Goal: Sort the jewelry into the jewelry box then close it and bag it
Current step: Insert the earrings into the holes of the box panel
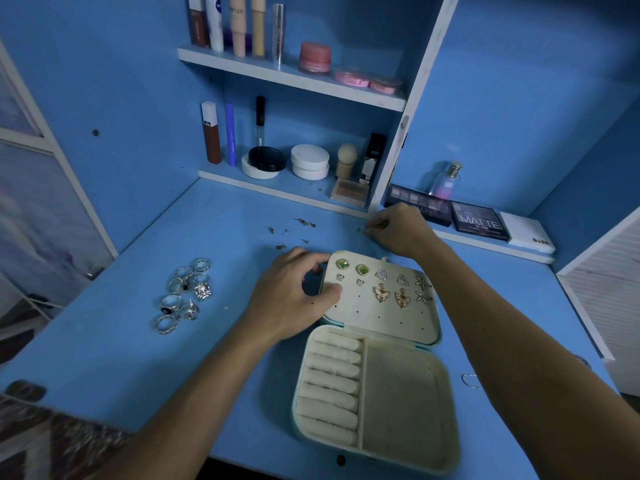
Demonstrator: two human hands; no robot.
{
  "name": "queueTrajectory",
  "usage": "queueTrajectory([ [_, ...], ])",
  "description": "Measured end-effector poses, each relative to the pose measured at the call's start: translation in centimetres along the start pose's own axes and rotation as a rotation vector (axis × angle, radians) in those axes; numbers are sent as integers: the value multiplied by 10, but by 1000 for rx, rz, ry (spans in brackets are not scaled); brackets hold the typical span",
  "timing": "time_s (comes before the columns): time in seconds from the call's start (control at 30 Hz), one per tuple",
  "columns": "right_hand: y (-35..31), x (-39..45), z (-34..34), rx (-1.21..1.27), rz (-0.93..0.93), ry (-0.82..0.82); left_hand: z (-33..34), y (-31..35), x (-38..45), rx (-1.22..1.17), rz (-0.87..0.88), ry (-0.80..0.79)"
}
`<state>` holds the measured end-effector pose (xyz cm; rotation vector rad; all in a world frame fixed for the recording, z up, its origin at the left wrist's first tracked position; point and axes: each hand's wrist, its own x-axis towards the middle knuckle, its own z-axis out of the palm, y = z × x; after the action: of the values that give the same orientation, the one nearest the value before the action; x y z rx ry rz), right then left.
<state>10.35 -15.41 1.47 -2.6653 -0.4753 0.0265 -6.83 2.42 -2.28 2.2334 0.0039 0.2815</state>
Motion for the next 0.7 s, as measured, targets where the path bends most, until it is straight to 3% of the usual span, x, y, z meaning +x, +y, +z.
queueTrajectory([
  [0.53, -2, 0, 3, -73, -14, -11, 0, -1, 0, -38, -3, 8],
  [0.7, -1, -4, -4, 14, 40, 17, -1, -2, 0, -49, 5, -8],
])
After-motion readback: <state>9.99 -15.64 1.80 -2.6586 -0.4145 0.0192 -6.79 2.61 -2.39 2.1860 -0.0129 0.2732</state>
